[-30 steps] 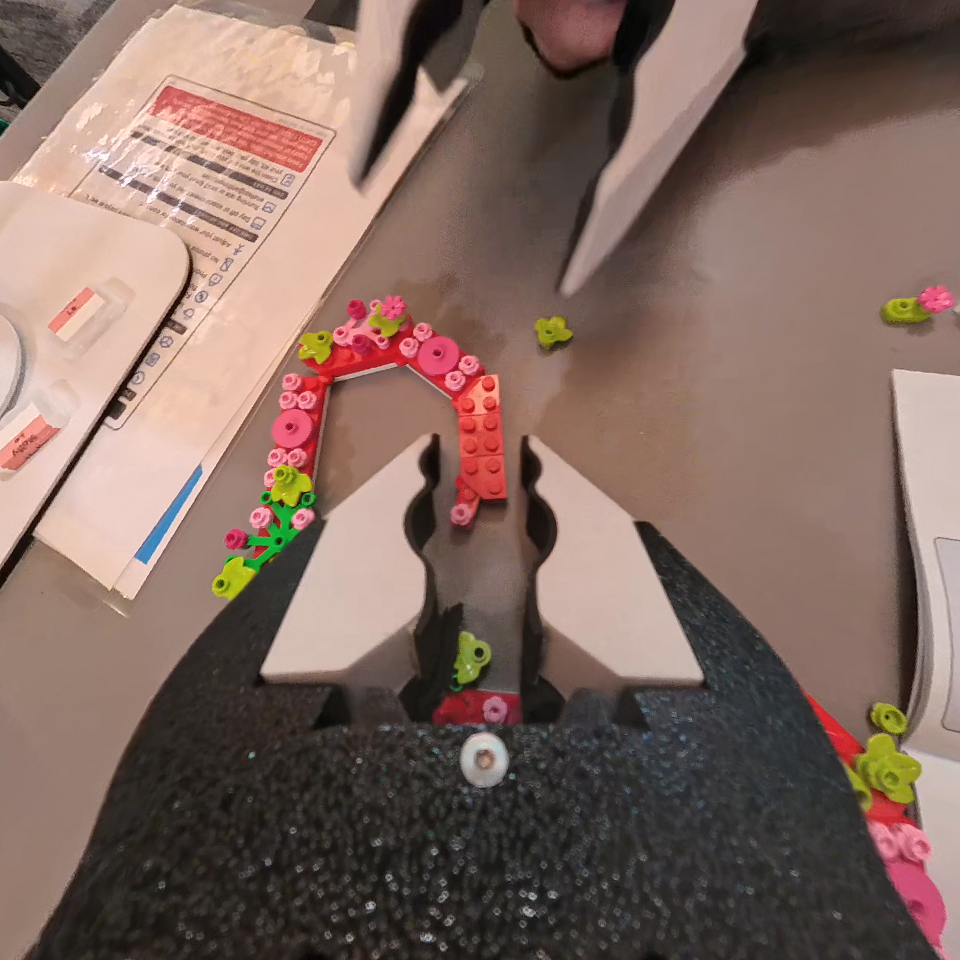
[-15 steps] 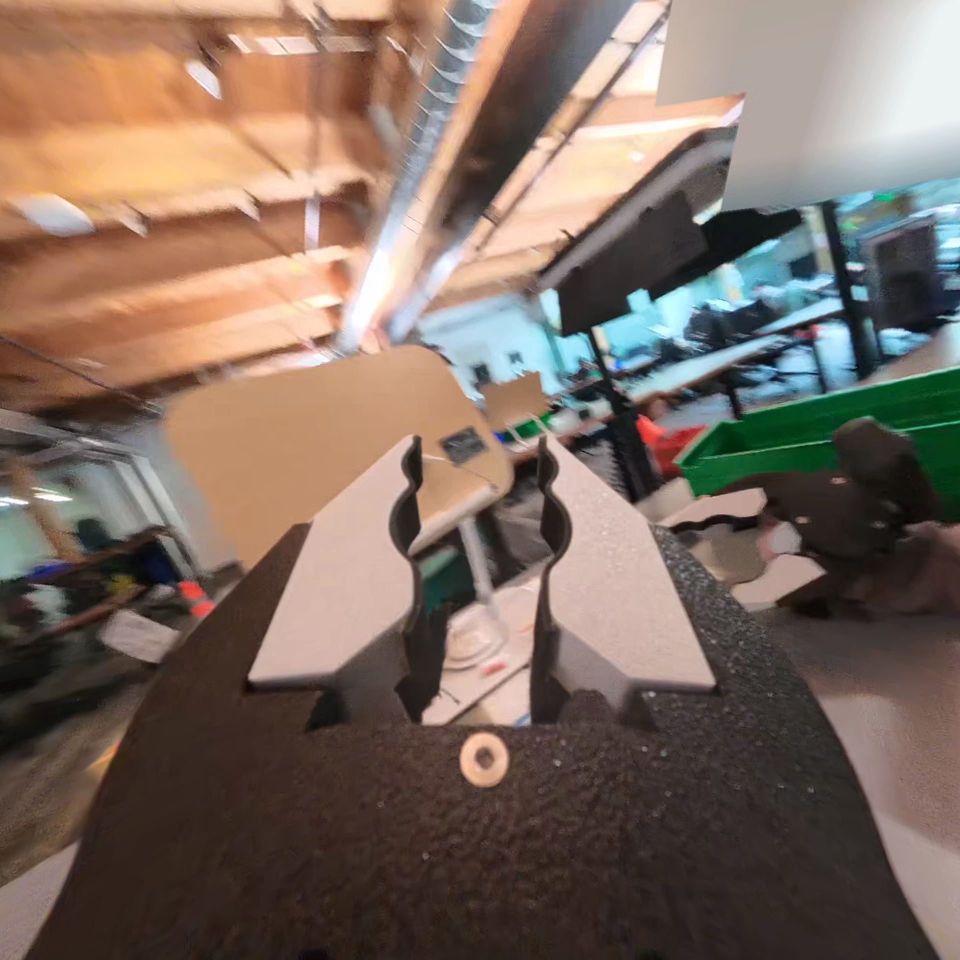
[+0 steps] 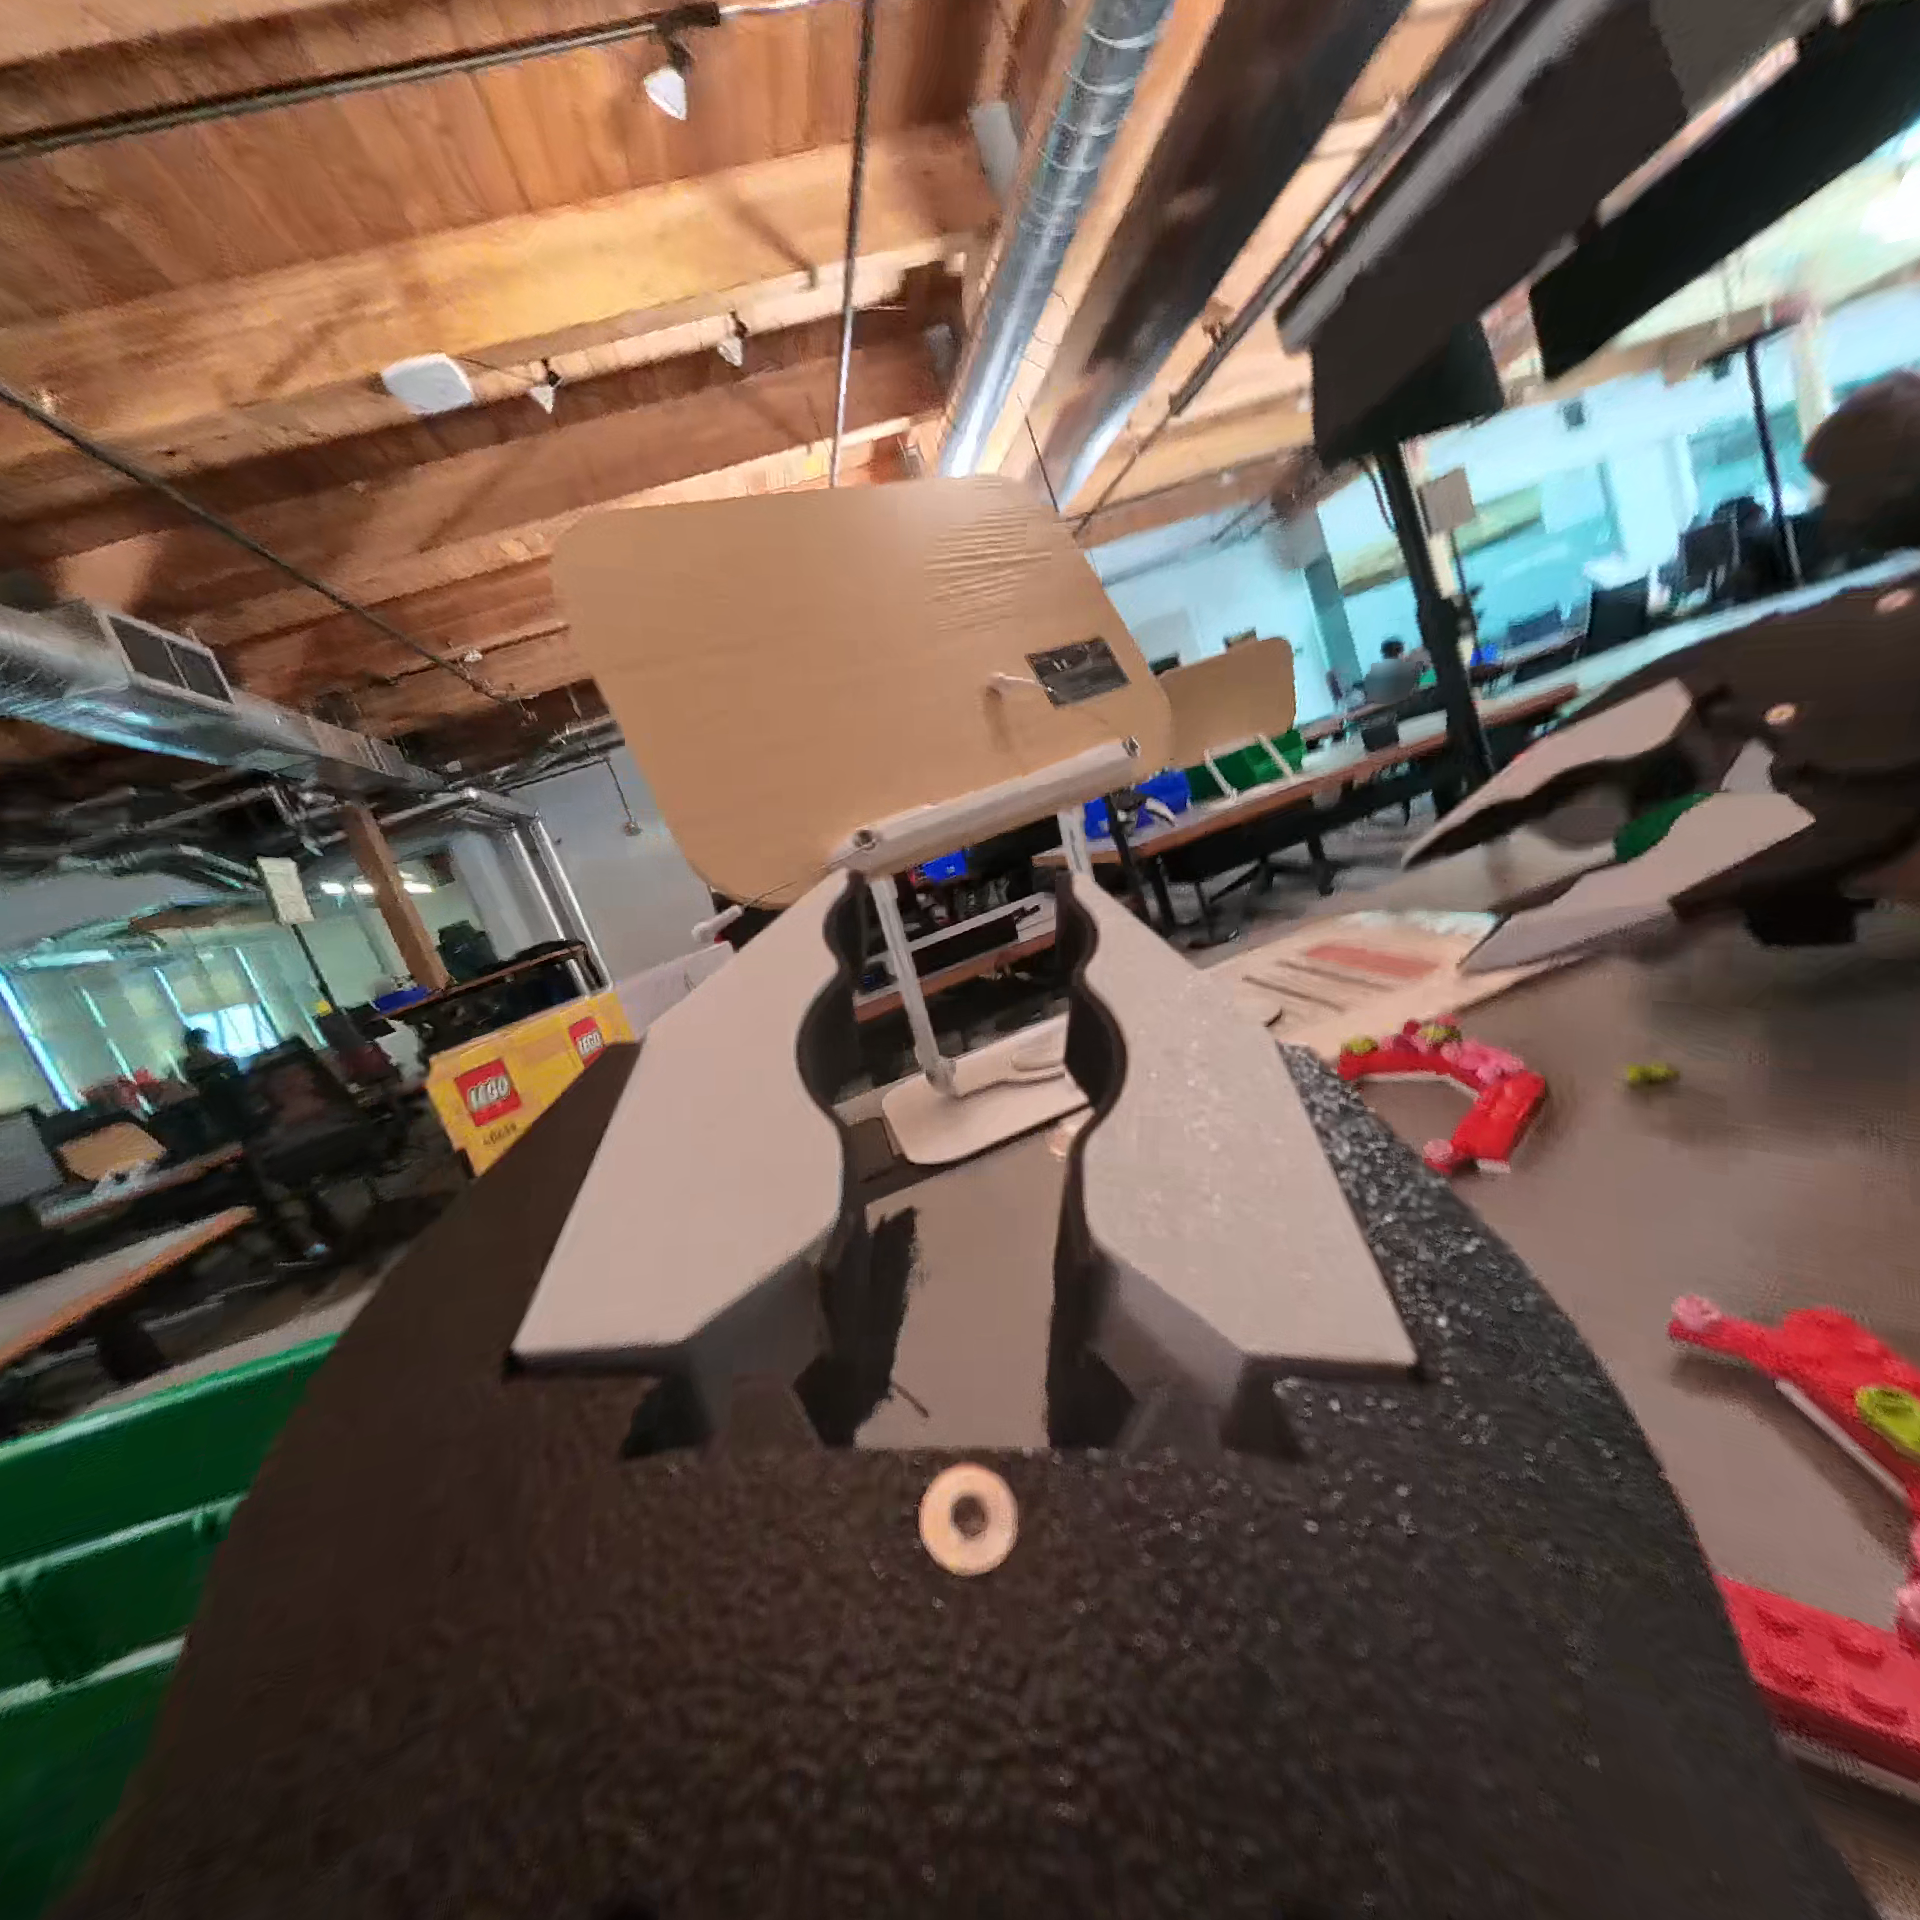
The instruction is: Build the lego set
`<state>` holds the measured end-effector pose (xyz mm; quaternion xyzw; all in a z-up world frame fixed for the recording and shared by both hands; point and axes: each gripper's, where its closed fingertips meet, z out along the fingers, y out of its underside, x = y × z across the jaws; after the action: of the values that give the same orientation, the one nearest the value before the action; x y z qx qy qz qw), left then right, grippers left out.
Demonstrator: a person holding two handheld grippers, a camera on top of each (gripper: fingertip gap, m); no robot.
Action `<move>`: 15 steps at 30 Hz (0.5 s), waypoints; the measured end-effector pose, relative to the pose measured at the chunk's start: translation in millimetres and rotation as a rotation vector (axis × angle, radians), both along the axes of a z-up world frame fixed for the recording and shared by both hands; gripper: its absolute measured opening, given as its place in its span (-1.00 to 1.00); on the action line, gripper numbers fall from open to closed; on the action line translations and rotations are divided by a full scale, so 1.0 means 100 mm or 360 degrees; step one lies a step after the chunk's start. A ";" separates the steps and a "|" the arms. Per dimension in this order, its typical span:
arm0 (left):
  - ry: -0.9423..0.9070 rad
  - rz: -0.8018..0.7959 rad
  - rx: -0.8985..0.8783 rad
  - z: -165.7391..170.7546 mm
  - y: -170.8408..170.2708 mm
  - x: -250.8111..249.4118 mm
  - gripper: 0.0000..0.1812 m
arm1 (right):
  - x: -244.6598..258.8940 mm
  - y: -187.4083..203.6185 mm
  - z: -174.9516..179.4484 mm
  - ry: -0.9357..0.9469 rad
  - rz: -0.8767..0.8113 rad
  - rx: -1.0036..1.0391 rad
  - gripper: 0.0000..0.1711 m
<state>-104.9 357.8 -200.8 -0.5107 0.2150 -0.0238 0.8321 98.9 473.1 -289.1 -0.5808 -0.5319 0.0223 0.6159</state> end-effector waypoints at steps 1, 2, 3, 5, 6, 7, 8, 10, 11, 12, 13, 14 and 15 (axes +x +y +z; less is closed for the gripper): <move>-0.0058 -0.0012 -0.0012 0.01 0.00 -0.05 -0.60 | -0.26 -0.18 0.03 -0.0033 0.0157 -0.0111 -0.44; -0.0090 -0.0015 -0.0010 0.03 0.00 -0.08 -0.59 | -0.54 -0.40 0.07 -0.0085 0.0334 -0.0215 -0.56; -0.0096 -0.0026 -0.0010 0.03 0.00 -0.08 -0.59 | -0.80 -0.63 0.08 -0.0167 0.0508 -0.0342 -0.75; -0.0077 -0.0051 -0.0021 0.01 0.00 -0.04 -0.60 | -1.22 -0.88 -0.02 -0.0371 0.0655 -0.0617 -0.80; -0.0065 -0.0081 -0.0012 0.01 -0.02 -0.02 -0.63 | -1.38 -0.97 -0.11 -0.0481 0.0707 -0.0760 -0.81; -0.0056 -0.0113 -0.0005 0.01 -0.03 0.01 -0.64 | -1.53 -1.03 -0.18 -0.0557 0.0748 -0.0855 -0.83; -0.0062 -0.0117 -0.0004 0.02 -0.03 0.00 -0.64 | -1.66 -1.09 -0.25 -0.0627 0.0790 -0.0939 -0.84; -0.0104 -0.0112 -0.0016 0.02 -0.02 -0.05 -0.65 | -1.86 -1.12 -0.36 -0.0727 0.0825 -0.0982 -0.80; -0.0130 -0.0109 -0.0022 0.03 -0.01 -0.08 -0.65 | -1.92 -1.12 -0.41 -0.0785 0.0836 -0.0978 -0.80; -0.0153 -0.0104 -0.0025 0.03 -0.01 -0.10 -0.65 | -1.95 -1.11 -0.46 -0.0841 0.0827 -0.0977 -0.79; -0.0171 -0.0104 -0.0029 0.03 0.00 -0.12 -0.65 | -1.96 -1.10 -0.50 -0.0884 0.0826 -0.0983 -0.79; -0.0181 -0.0105 -0.0035 0.03 0.00 -0.13 -0.64 | -1.96 -1.10 -0.54 -0.0910 0.0832 -0.1005 -0.79; -0.0181 -0.0103 -0.0036 0.03 0.00 -0.13 -0.64 | -1.96 -1.10 -0.56 -0.0925 0.0831 -0.1025 -0.79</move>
<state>-118.4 358.1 -197.5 -0.5106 0.1834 -0.0822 0.8360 -96.8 363.1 -345.5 -0.5711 -0.7750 0.1759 0.2057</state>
